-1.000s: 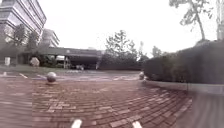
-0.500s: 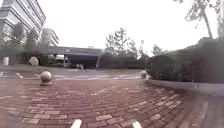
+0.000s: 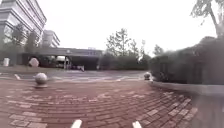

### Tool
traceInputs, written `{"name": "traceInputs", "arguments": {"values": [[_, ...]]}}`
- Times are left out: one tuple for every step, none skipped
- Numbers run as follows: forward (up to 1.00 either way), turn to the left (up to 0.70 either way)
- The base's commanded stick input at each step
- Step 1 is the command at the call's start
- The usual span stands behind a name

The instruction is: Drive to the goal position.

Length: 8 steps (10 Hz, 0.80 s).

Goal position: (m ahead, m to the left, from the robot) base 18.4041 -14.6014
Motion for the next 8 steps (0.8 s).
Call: {"name": "traceInputs", "arguments": {"values": [[0.7,0.0],[0.7,0.0],[0.7,0.0],[0.7,0.0],[0.7,0.0],[0.7,0.0],[0.7,-0.09],[0.7,-0.14]]}}
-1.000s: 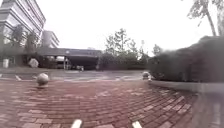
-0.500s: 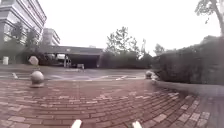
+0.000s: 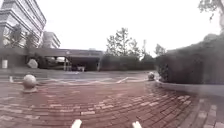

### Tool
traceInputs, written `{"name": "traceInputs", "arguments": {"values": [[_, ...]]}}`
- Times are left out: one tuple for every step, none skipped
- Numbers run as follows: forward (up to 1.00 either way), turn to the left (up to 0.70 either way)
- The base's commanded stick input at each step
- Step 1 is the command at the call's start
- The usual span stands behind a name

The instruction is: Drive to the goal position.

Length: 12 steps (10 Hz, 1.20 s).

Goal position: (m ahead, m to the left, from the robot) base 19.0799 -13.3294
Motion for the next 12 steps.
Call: {"name": "traceInputs", "arguments": {"values": [[0.7,-0.14],[0.7,-0.14],[0.7,-0.14],[0.7,-0.14],[0.7,-0.14],[0.7,-0.14],[0.7,-0.14],[0.7,-0.14],[0.7,-0.14],[0.7,-0.14],[0.7,-0.12],[0.7,-0.06]]}}
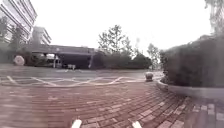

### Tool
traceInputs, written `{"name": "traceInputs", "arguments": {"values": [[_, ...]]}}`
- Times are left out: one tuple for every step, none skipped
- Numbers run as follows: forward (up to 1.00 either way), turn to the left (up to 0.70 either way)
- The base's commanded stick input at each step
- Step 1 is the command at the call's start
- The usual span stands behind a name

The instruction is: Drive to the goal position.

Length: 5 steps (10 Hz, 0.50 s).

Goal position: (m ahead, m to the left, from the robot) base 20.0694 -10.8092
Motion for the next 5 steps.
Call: {"name": "traceInputs", "arguments": {"values": [[0.7,0.0],[0.7,0.0],[0.7,0.0],[0.7,0.0],[0.7,0.0]]}}
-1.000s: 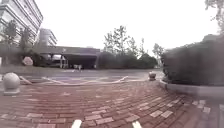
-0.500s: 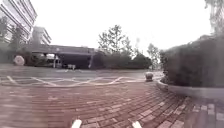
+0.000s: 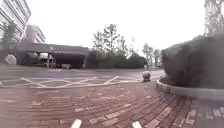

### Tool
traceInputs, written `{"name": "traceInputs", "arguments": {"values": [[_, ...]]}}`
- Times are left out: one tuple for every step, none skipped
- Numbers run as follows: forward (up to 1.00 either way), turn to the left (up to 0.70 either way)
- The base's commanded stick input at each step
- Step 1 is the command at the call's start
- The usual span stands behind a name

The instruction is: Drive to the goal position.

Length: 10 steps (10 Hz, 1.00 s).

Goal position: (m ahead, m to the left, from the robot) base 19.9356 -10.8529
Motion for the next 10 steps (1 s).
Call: {"name": "traceInputs", "arguments": {"values": [[0.7,0.0],[0.7,0.0],[0.7,0.0],[0.7,0.0],[0.7,0.0],[0.7,-0.05],[0.7,-0.14],[0.7,-0.14],[0.7,-0.14],[0.7,-0.14]]}}
